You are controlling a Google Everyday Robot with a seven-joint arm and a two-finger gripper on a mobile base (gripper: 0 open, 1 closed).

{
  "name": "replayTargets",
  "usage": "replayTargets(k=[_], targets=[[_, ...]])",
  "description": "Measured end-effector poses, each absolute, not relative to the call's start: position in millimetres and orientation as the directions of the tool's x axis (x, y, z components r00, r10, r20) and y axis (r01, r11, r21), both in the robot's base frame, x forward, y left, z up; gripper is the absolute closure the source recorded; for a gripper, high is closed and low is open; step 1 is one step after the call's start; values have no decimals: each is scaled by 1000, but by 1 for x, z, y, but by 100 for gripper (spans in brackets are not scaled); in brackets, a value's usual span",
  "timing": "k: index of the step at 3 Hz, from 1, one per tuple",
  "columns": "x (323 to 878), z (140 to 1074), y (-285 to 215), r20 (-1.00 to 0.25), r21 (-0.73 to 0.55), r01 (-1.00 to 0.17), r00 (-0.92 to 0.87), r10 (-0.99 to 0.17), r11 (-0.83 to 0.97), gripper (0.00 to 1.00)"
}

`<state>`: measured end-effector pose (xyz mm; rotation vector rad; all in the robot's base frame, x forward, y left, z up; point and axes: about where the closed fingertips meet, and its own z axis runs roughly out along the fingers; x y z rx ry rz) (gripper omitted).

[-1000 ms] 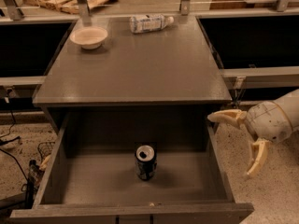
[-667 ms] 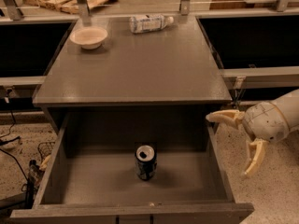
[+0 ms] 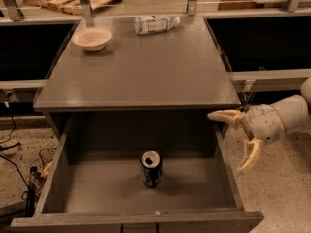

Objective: Pick pepsi can from top drawer and place on counter

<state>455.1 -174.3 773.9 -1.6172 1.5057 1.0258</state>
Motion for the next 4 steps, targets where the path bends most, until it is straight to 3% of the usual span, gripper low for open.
replayTargets(k=[4], targets=[[435, 745, -146, -927, 54, -991, -4, -375, -124, 0]])
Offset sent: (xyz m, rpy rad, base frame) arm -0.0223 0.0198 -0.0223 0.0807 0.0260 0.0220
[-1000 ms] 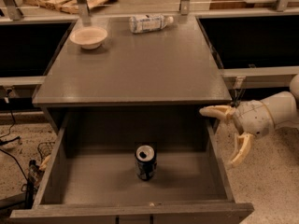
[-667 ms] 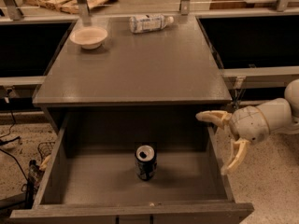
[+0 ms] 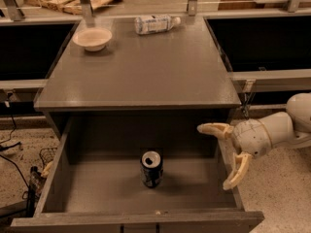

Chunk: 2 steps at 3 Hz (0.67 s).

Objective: Pick pepsi can from top drawer and place on counter

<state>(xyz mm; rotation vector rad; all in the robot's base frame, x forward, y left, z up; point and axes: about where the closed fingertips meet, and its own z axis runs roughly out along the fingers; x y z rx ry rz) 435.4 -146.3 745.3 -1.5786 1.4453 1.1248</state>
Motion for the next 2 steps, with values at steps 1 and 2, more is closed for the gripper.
replayTargets(k=[1, 2], targets=[[440, 741, -144, -932, 51, -992, -7, -362, -112, 0], [453, 732, -127, -943, 42, -992, -1, -333, -115, 0]])
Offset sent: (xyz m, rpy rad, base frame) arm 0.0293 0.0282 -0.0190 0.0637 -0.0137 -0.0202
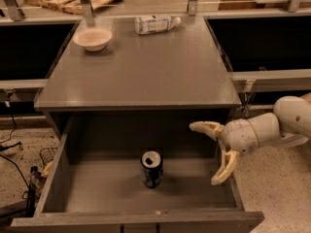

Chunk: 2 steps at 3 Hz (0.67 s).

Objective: Pick pepsi can from top drawer and place on counter

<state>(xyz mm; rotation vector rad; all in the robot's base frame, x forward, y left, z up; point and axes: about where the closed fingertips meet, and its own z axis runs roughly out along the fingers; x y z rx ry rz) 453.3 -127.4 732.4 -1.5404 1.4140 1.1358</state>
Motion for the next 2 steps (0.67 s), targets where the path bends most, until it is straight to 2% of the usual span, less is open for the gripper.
replayTargets(k=[2], targets=[[458, 727, -117, -950, 40, -991, 2, -312, -129, 0]])
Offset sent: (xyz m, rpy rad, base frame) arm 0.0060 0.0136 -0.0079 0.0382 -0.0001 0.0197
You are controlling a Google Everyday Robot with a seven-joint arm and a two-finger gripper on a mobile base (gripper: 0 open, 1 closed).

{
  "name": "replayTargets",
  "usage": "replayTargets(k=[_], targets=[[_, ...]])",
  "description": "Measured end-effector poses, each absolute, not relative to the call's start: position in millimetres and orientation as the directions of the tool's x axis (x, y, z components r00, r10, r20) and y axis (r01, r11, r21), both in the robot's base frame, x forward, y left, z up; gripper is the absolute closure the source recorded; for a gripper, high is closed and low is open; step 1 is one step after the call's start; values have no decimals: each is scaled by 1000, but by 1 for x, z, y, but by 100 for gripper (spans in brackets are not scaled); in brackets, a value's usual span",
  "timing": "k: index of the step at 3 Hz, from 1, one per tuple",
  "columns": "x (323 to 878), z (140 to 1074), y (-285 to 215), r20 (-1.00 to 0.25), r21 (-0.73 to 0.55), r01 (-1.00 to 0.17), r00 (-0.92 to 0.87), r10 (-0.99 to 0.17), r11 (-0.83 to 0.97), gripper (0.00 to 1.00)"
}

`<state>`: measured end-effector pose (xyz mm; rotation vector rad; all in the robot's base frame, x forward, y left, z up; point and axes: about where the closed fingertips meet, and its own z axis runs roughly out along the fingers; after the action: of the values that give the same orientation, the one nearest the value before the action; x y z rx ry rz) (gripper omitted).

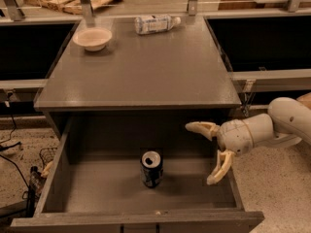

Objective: Pick pepsi can from top drawer and place on counter

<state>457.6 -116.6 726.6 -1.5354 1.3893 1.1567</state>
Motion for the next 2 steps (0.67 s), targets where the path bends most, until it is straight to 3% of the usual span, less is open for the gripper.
replayTargets(k=[2], targets=[[444, 736, -75, -959, 16, -977, 46, -281, -214, 0]])
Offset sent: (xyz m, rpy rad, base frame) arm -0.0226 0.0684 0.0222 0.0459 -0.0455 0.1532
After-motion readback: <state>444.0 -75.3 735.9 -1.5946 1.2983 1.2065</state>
